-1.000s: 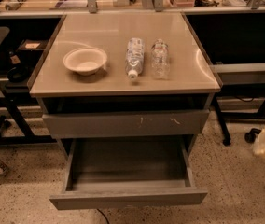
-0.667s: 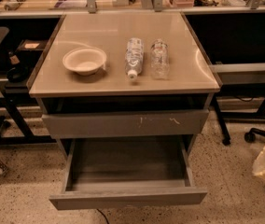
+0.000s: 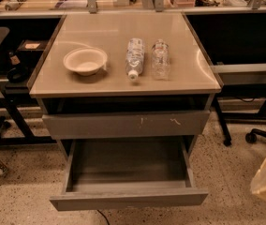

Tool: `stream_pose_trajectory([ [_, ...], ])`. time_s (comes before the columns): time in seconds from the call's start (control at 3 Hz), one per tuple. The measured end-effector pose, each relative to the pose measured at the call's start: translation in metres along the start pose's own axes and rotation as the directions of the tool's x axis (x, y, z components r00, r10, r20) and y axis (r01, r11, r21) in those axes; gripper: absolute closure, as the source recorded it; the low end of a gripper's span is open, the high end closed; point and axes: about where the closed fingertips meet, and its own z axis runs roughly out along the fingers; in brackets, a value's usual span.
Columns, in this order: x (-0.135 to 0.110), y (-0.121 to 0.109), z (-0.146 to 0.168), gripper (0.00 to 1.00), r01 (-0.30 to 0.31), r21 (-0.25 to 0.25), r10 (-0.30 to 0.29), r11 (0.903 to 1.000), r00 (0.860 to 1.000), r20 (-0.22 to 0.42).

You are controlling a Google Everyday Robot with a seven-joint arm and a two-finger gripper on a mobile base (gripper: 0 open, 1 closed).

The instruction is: Close middle drawer

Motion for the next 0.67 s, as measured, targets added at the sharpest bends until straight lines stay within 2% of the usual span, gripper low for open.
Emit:
stream_pose_trajectory([
  [0.33, 0.016, 0.033, 0.052, 1.00, -0.057, -0.078, 0.055, 0.9954, 0.998, -0.019],
  [0.67, 0.027, 0.055, 0.103, 1.00, -0.103, -0.147, 0.102, 0.9837, 0.995, -0.016],
])
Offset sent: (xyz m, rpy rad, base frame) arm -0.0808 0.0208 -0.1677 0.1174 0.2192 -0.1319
